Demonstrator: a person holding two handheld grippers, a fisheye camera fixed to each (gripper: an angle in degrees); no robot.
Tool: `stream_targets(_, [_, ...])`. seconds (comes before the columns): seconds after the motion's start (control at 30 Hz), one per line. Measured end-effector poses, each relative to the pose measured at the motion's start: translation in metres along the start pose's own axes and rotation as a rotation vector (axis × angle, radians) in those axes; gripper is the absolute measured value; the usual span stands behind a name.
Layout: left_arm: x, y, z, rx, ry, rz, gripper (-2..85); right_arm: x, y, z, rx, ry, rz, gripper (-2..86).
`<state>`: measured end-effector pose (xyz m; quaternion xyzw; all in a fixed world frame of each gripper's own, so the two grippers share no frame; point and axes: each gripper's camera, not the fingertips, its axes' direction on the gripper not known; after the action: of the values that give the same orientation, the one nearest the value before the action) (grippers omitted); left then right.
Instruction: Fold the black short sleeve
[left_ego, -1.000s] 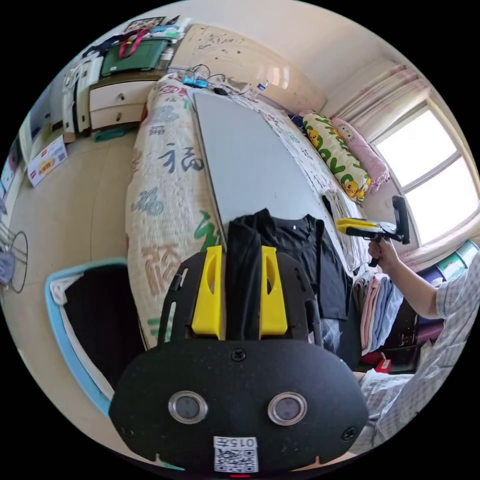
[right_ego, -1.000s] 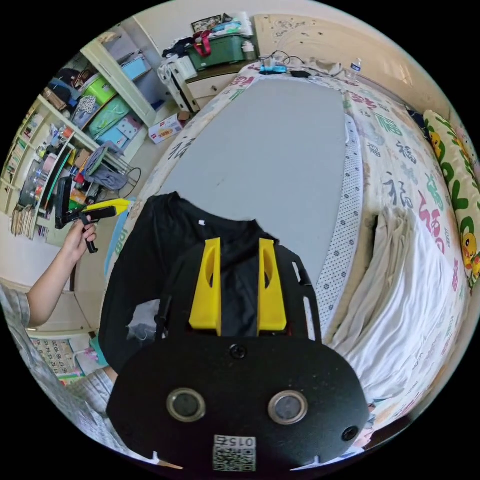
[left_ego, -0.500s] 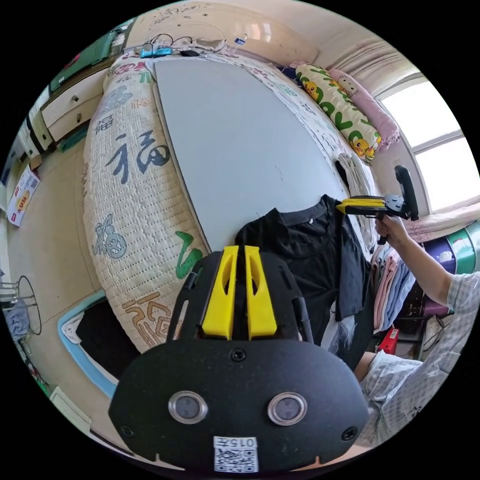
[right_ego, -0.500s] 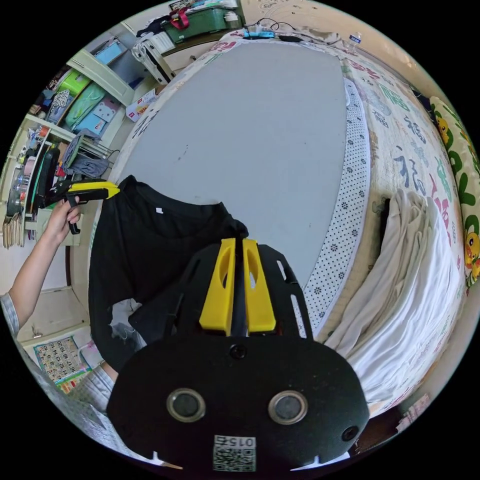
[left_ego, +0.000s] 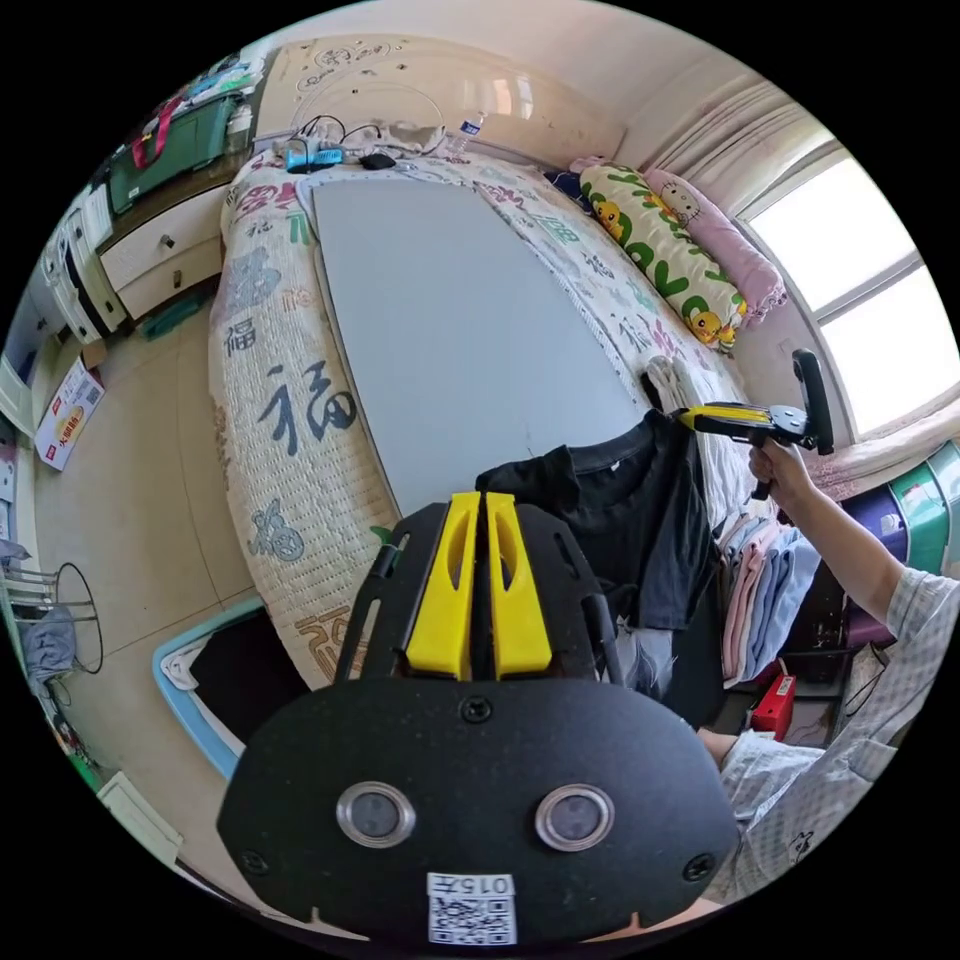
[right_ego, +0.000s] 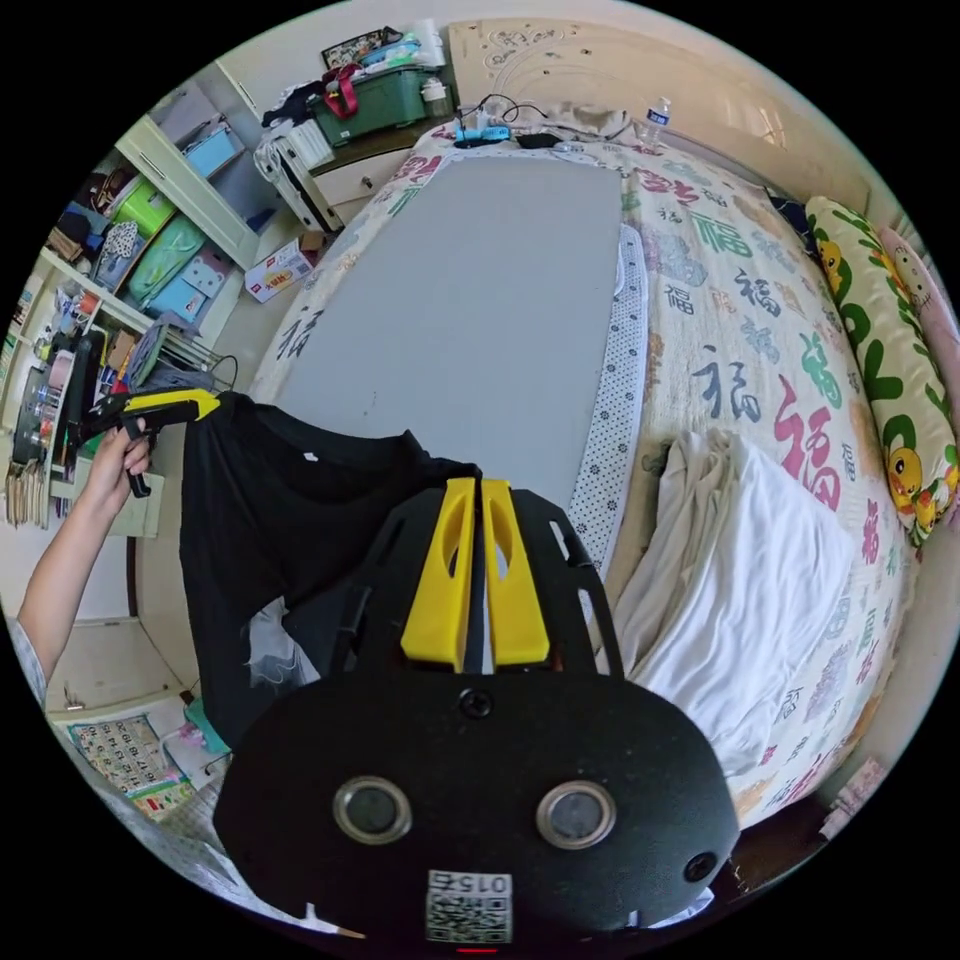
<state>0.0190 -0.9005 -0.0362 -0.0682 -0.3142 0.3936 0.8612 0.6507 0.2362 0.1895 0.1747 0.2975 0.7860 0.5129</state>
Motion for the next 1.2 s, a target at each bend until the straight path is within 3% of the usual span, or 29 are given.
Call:
stream_targets(0.23, [0.008, 0.006, -0.053, 0.174, 0.039, -0.003, -0.4, -0.002, 0.009, -0.050, 0.121, -0.066, -0.003, -0.7])
stream_targets(0.43, [0.044, 0.117, -0.060, 0.163, 0.145, 0.102, -0.3, -0.034, 0.141, -0.062, 0.091, -0.155, -0.139, -0.7])
stream_targets(0.63, [0.090, 0.275, -0.019, -0.042, 0.242, 0.119, 0.3, -0.068, 0.296, -0.016, -0.134, -0.246, -0.218, -0.2])
stream_targets(0.8, [0.103, 0.356, 0.038, -0.252, 0.191, -0.012, 3.6, -0.096, 0.370, 0.069, -0.457, -0.154, -0.231, 4.1])
stream_targets(0.9, [0.097, 0.373, 0.042, -0.310, 0.221, -0.083, 4.9, -0.099, 0.384, 0.066, -0.490, -0.137, -0.212, 5.8])
stream_targets(1.07, [0.091, 0.360, 0.014, -0.175, 0.212, -0.182, 5.9, -0.103, 0.376, 0.035, -0.351, -0.200, -0.164, 6.2])
stream_targets(1.2, [0.087, 0.329, 0.038, -0.132, 0.259, -0.236, 6.2, -0.126, 0.364, 0.072, -0.396, -0.277, -0.147, 5.7])
